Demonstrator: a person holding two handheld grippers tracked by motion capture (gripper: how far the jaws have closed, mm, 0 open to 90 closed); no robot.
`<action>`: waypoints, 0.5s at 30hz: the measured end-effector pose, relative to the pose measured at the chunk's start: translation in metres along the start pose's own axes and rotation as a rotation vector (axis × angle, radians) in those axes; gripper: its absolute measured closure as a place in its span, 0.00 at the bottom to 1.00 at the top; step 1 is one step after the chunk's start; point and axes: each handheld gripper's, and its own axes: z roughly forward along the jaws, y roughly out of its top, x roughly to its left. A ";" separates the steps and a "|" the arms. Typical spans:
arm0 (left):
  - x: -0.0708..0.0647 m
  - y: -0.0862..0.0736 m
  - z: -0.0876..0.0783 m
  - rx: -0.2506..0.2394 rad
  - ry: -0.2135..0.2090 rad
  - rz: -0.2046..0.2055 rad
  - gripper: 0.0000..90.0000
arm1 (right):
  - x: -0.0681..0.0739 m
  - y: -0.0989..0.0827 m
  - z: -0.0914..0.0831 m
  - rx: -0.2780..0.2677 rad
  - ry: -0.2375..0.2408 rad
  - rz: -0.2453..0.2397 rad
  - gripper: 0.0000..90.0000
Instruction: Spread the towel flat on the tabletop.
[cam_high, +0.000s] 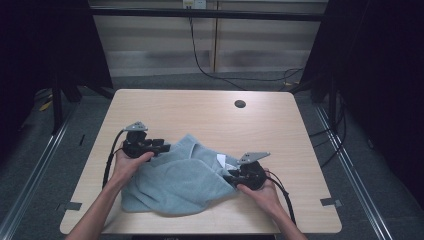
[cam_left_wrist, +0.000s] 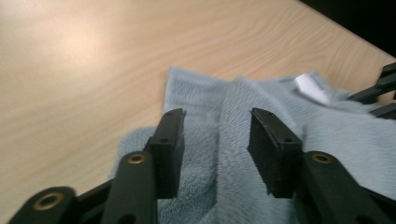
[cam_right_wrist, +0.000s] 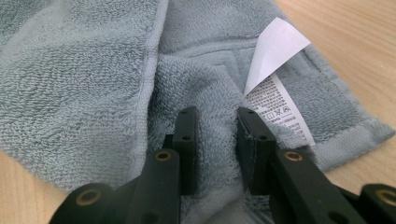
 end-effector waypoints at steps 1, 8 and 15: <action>-0.001 -0.003 0.006 0.020 -0.008 0.004 0.55 | -0.001 0.000 0.000 -0.001 0.002 -0.002 0.79; -0.012 -0.018 0.023 0.145 -0.063 0.002 0.45 | -0.006 0.003 0.004 -0.015 -0.002 0.025 0.78; -0.027 -0.021 0.012 0.134 -0.044 0.081 0.86 | -0.013 0.010 0.009 -0.020 -0.027 0.041 0.79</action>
